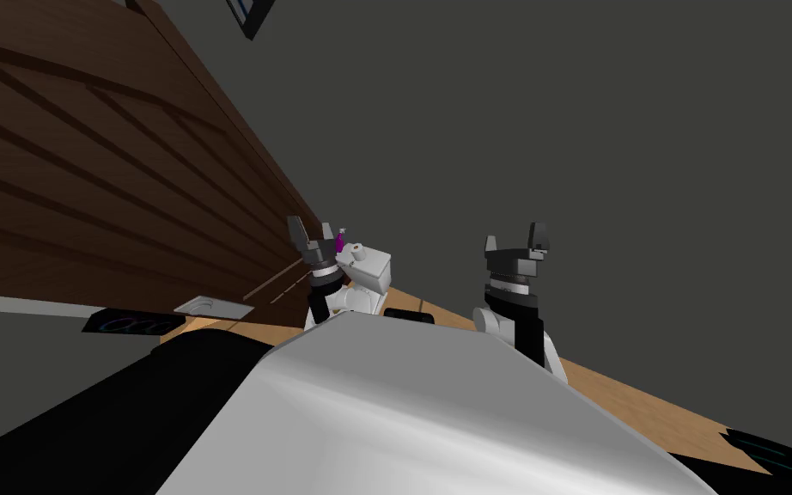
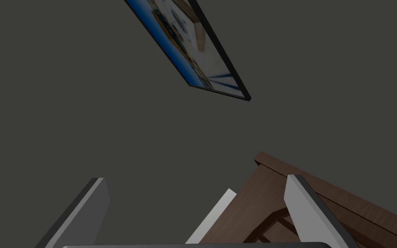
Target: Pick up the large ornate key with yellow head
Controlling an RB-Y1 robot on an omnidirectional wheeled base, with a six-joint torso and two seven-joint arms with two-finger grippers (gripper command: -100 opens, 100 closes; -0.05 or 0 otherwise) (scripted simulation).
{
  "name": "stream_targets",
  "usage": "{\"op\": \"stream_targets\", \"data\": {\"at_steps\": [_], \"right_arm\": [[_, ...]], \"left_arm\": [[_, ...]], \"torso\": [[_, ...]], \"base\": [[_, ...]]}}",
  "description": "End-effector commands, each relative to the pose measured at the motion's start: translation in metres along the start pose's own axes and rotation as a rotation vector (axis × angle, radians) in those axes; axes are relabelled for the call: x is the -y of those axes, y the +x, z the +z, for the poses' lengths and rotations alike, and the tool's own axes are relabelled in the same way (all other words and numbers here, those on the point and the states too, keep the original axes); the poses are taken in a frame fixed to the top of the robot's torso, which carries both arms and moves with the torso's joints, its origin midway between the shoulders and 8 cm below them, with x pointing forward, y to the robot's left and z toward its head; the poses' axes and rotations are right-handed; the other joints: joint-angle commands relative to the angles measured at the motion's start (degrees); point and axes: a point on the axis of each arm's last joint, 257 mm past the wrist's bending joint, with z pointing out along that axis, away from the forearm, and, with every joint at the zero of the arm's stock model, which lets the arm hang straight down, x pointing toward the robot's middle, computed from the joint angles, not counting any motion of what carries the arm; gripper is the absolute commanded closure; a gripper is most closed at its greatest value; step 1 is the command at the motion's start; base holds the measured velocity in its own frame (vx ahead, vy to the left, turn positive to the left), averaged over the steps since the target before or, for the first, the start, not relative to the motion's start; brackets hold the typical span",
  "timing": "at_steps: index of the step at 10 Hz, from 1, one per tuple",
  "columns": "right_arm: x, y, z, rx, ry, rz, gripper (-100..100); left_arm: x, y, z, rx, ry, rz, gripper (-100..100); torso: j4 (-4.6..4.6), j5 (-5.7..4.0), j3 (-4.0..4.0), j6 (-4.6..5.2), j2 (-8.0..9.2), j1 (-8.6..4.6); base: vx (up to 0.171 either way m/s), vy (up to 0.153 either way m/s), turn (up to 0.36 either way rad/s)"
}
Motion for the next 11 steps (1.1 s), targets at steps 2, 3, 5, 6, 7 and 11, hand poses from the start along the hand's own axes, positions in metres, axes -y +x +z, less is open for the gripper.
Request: {"op": "stream_targets", "data": {"at_steps": [2, 3, 5, 6, 7, 11], "right_arm": [[0.0, 0.0, 0.0, 0.0, 0.0, 0.0, 0], [0.0, 0.0, 0.0, 0.0, 0.0, 0.0, 0], [0.0, 0.0, 0.0, 0.0, 0.0, 0.0, 0], [0.0, 0.0, 0.0, 0.0, 0.0, 0.0, 0], [0.0, 0.0, 0.0, 0.0, 0.0, 0.0, 0], [0.0, 0.0, 0.0, 0.0, 0.0, 0.0, 0]], "left_arm": [[-0.022, 0.011, -0.002, -0.058, -0.052, -0.007, -100], [-0.037, 0.017, -0.003, -0.085, -0.088, -0.011, -100], [-0.055, 0.022, -0.006, -0.113, -0.133, -0.015, -100], [-0.073, 0.027, -0.009, -0.138, -0.173, -0.021, -100], [-0.076, 0.027, -0.01, -0.14, -0.186, -0.02, -100], [-0.126, 0.036, -0.021, -0.187, -0.313, -0.029, -100]], "torso": [[0.01, 0.01, 0.03, 0.0, 0.07, 0.02], [0.03, 0.02, 0.09, 0.0, 0.17, 0.07], [0.07, 0.04, 0.17, 0.0, 0.31, 0.14], [0.06, 0.03, 0.15, 0.0, 0.26, 0.1], [0.05, 0.02, 0.14, 0.0, 0.24, 0.1], [0.04, 0.02, 0.12, 0.0, 0.21, 0.07]], "base": [[-0.04, 0.01, 0.022], [-0.08, 0.022, 0.027], [-0.076, 0.025, 0.018], [-0.062, 0.02, 0.027], [-0.043, 0.012, 0.009], [-0.052, 0.016, 0.02]]}}
